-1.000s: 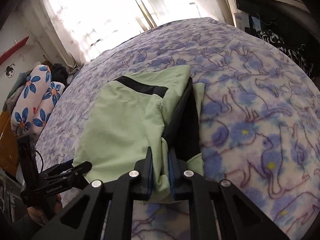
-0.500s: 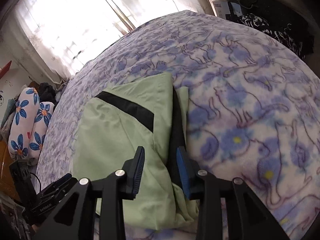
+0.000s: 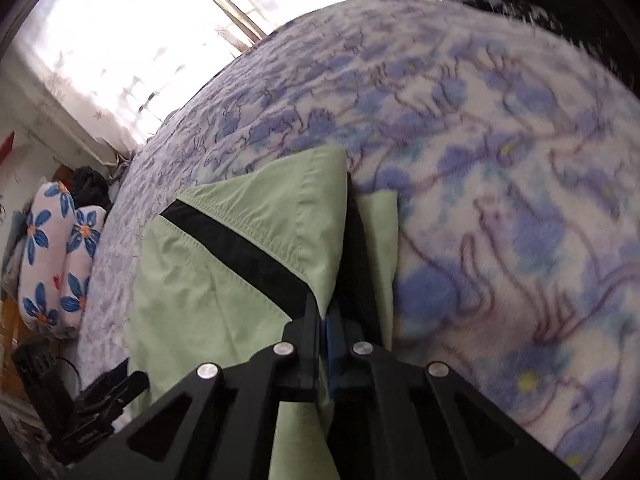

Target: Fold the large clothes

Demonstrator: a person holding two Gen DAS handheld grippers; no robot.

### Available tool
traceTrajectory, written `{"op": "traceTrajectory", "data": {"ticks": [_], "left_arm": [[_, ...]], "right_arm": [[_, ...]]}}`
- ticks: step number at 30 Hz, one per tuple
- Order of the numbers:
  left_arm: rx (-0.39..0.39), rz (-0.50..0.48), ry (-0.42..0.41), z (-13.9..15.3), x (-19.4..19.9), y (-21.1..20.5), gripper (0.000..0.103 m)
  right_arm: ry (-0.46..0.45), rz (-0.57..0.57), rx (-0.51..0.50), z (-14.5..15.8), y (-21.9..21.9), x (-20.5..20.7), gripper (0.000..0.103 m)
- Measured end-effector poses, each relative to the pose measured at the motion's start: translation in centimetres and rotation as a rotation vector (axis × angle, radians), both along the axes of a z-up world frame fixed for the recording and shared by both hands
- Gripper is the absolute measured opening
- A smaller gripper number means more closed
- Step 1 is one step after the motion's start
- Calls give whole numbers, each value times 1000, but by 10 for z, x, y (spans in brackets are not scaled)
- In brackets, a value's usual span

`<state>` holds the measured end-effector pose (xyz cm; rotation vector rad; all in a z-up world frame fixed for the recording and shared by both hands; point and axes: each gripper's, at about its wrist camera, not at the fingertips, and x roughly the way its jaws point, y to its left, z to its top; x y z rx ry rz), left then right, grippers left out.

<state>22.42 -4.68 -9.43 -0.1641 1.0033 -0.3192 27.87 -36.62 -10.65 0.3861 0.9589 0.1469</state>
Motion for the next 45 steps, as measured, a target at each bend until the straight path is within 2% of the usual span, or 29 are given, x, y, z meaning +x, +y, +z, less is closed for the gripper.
{"op": "traceTrajectory", "data": {"ticks": [3,6,7,9,11,13,17,19,21,22,24,27,29,31,33,35,38,41,43,45], "left_arm": [[22,-11,-14,-3,-2,-5,77],[34,-21,-10,-1,-3,-6,77],[25,-25,1,0,-2,-4,77],[-5,-29,21,3,2,1,77],[-41,-27,24,7,10,8,77],[-56,-6,24,9,21,13,77],[-113,30,58,5,52,16,77],[-110,46,66,4,64,15,77],[-86,50,51,6,73,13,76],[-73,51,40,6,75,12,72],[-42,54,39,0,79,11,70],[-70,68,58,-7,79,16,70],[-63,82,46,-1,76,18,70],[-34,95,-10,10,70,18,70],[-28,98,-80,26,59,16,70],[-69,76,-113,41,45,10,69],[-100,32,-106,46,27,-4,66],[-75,-15,-53,33,11,-20,61],[-24,-27,-36,20,4,-26,60],[52,-26,-62,13,-4,-26,60]], "right_arm": [[54,35,-94,-20,6,12,1],[90,32,-56,-27,2,12,2],[90,19,-7,-23,-3,11,8],[68,2,82,-12,-13,10,11],[41,-19,105,-5,-17,13,33],[43,-40,108,-3,-19,25,37],[78,-70,106,-10,-19,55,37],[92,-51,97,-16,-14,66,37],[99,-58,9,-15,-11,71,15],[117,-76,9,-17,-15,72,11],[158,-131,8,-28,-26,72,11],[168,-130,20,-31,-31,67,12],[135,-140,-47,-13,-27,59,18],[73,-129,-115,9,-15,49,18],[9,-61,-100,29,7,35,18],[-4,7,-61,36,30,24,18],[14,121,-31,29,68,6,18],[41,178,-91,11,93,-8,18],[68,173,-151,-3,94,-15,18],[79,113,-225,-14,72,-25,14]]}}
